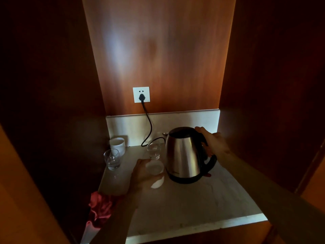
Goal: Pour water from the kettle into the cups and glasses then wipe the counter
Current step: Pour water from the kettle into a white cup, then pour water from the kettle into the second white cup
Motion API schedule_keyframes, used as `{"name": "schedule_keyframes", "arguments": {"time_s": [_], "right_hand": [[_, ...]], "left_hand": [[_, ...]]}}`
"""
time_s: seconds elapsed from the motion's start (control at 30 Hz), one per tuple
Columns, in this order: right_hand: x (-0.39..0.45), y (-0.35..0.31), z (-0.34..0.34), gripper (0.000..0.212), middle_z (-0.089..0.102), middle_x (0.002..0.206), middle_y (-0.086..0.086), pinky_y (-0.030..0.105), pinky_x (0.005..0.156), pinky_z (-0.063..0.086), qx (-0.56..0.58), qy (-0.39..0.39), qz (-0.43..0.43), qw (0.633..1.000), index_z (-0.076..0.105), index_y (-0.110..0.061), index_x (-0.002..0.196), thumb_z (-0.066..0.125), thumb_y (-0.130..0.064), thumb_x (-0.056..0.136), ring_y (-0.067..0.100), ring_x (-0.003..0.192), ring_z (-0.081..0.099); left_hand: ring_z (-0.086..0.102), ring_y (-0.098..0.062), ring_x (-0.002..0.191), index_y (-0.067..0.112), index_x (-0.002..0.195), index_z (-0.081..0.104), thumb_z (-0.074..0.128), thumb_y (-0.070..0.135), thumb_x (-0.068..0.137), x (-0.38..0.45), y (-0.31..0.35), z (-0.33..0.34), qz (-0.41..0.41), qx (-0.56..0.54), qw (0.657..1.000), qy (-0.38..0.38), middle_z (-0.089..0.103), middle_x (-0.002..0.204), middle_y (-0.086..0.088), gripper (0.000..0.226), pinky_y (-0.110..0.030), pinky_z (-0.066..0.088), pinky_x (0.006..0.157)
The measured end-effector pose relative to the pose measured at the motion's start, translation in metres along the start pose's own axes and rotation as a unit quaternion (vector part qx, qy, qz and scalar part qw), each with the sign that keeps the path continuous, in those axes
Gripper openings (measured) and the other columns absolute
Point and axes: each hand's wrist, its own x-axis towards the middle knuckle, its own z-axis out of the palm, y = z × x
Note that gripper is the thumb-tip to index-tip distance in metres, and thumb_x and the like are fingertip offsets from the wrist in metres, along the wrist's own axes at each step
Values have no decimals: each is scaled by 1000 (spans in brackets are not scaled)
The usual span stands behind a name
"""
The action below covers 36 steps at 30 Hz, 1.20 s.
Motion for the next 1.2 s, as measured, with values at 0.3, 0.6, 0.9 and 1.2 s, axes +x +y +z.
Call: {"name": "schedule_keyframes", "arguments": {"time_s": [0.3, 0.6, 0.9, 1.2], "right_hand": [[34, 6, 33, 60, 48, 49, 10, 29, 50, 38, 37, 6, -7, 999, 54, -8, 56, 72, -56, 87, 20, 43, 46], [71, 0, 57, 62, 39, 43, 7, 26, 43, 30, 47, -18, 20, 999, 45, -12, 51, 74, -55, 85, 18, 35, 36], [95, -4, 67, 61, 42, 44, 5, 26, 44, 32, 56, -42, -5, 998, 46, -13, 50, 71, -53, 89, 15, 34, 37], [107, -8, 76, 62, 40, 44, 5, 27, 42, 31, 47, -40, 4, 998, 44, -15, 46, 72, -52, 88, 14, 34, 36]], "left_hand": [[59, -20, 111, 15, 127, 58, 94, 43, 49, 61, -15, -30, -71, 64, 994, 56, 55, 119, -1, 90, -40, 53, 95], [68, -19, 86, 19, 106, 67, 75, 67, 35, 132, -30, -32, -108, 123, 985, 62, 66, 97, -1, 86, -35, 57, 78], [64, -20, 93, 16, 94, 65, 83, 56, 48, 165, -37, -18, -105, 164, 981, 0, 63, 89, 3, 64, -23, 44, 75], [62, -16, 82, 21, 85, 66, 75, 61, 52, 187, -56, -12, -96, 207, 973, -37, 59, 78, 7, 52, -20, 37, 67]]}}
